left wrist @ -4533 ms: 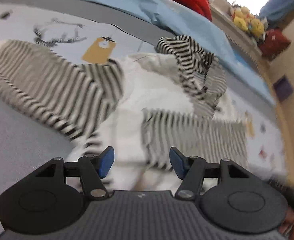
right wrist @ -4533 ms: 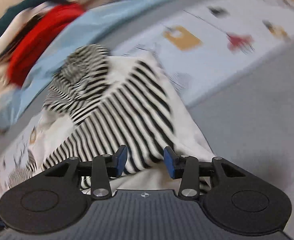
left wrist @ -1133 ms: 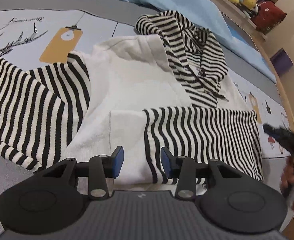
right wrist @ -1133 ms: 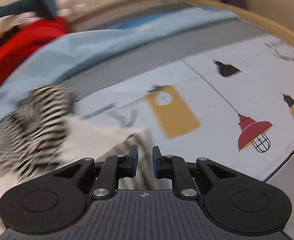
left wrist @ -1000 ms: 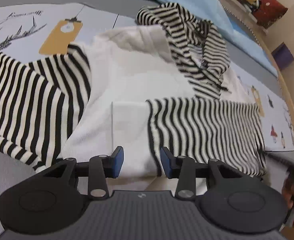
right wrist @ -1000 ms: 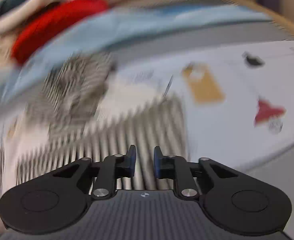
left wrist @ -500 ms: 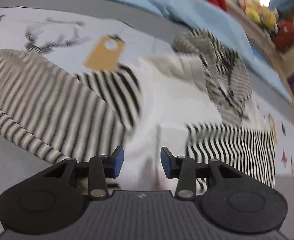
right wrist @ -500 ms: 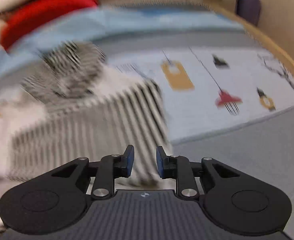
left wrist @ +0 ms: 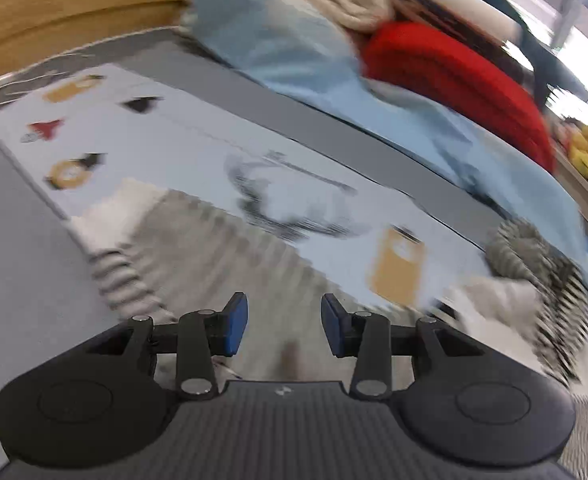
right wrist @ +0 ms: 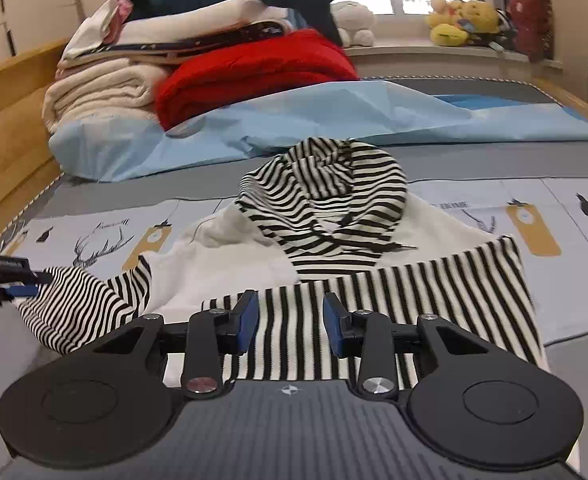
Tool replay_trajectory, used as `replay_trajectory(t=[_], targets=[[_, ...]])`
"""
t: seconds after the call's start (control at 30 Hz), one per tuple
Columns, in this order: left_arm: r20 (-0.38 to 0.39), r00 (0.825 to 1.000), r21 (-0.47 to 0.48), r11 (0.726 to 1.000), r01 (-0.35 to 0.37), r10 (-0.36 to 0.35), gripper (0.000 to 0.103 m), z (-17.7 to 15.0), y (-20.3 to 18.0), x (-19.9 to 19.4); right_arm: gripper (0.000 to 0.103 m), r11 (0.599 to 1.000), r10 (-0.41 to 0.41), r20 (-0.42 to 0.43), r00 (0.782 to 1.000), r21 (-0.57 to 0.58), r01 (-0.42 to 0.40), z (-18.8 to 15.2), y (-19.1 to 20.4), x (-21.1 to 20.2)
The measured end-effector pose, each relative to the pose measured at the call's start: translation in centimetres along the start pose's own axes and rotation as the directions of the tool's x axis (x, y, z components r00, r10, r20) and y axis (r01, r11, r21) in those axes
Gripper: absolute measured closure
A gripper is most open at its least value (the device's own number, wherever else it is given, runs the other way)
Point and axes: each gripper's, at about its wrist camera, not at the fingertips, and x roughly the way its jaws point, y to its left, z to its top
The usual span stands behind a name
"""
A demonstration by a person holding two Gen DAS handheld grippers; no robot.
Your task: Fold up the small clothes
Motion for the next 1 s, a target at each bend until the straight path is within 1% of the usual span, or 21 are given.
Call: replay_trajectory(t=[0.07,0.13,0.17,0.27,0.33,0.47,0.6,0.63,0.67,0.7,0.73,0.83,0.87,0.93,1.0], targets=[[0.002,0.999,-0.09,0.995,-0.039,0.039,0.056,0.8,2.9,0.8,0.066,0.999,-0.021,0.017,1.0,-0.04,0.022,0.1,0.7,0.5],[-0.002,0.998,-0.189,0.98,-0.066,0.066,0.052,1.3,5.7,1.5,0.066,0.996,-0.031,0.04,0.999,-0.078,0.034,-0.1,0.9,0.4],[-0.006,0.997,-0.227,0.971,-0.078,0.078,0.048,1.5,6.7,1.9,0.066,0.996,-0.03,0.043,0.999,-0.081,0.034,-0.1,0.9,0.5],[-0.013,0.997,-0.307,0.948,-0.082,0.082,0.045,1.9,8.9,2.9,0.066,0.998,-0.01,0.034,0.999,-0.063,0.012,0.1,0.2,1.2],[-0.011,0.997,-0.319,0.944,-0.08,0.081,0.045,2.0,9.7,3.4,0.066,0.999,-0.007,0.019,1.0,-0.051,0.008,0.0,0.0,1.8],[-0.015,0.995,-0.317,0.943,-0.101,0.102,0.045,2.2,10.6,4.1,0.066,0.999,-0.016,-0.007,1.0,-0.04,0.016,-0.2,0.0,2.4],[-0.037,0.994,-0.307,0.945,-0.112,0.105,0.047,1.7,11.2,5.0,0.066,0.999,-0.035,-0.031,0.999,-0.042,0.034,-0.5,0.2,2.8],[-0.041,0.994,-0.301,0.947,-0.112,0.104,0.05,1.5,11.2,5.3,0.066,0.999,-0.038,-0.035,0.999,-0.041,0.036,-0.5,0.2,2.9],[-0.044,0.994,-0.291,0.95,-0.11,0.102,0.063,1.2,11.1,5.5,0.066,0.999,-0.04,-0.038,0.998,-0.038,0.039,-0.5,0.1,2.9],[-0.053,0.993,-0.27,0.956,-0.115,0.104,0.073,1.2,10.9,5.6,0.066,0.999,-0.044,-0.042,0.998,-0.033,0.042,-0.5,0.1,3.0],[-0.061,0.992,-0.252,0.96,-0.125,0.113,0.093,1.1,10.7,5.8,0.066,0.999,-0.046,-0.047,0.998,-0.03,0.045,-0.5,0.0,3.1],[-0.045,0.99,-0.242,0.96,-0.141,0.134,0.098,1.7,9.3,4.7,0.067,0.998,-0.053,-0.064,0.997,-0.017,0.052,-0.5,-0.2,3.4],[-0.016,0.993,-0.232,0.966,-0.115,0.115,0.098,2.3,8.3,3.6,0.069,0.998,-0.057,-0.07,0.996,-0.011,0.056,-0.6,-0.3,3.4],[0.067,0.997,-0.195,0.98,-0.033,0.047,0.098,3.5,6.0,0.9,0.07,0.998,-0.062,-0.079,0.995,-0.003,0.062,-0.6,-0.5,3.4],[0.148,0.989,-0.122,0.992,0.03,-0.012,0.098,4.1,3.2,-2.2,0.075,0.998,-0.064,-0.086,0.994,0.006,0.065,-0.6,-0.8,3.4]])
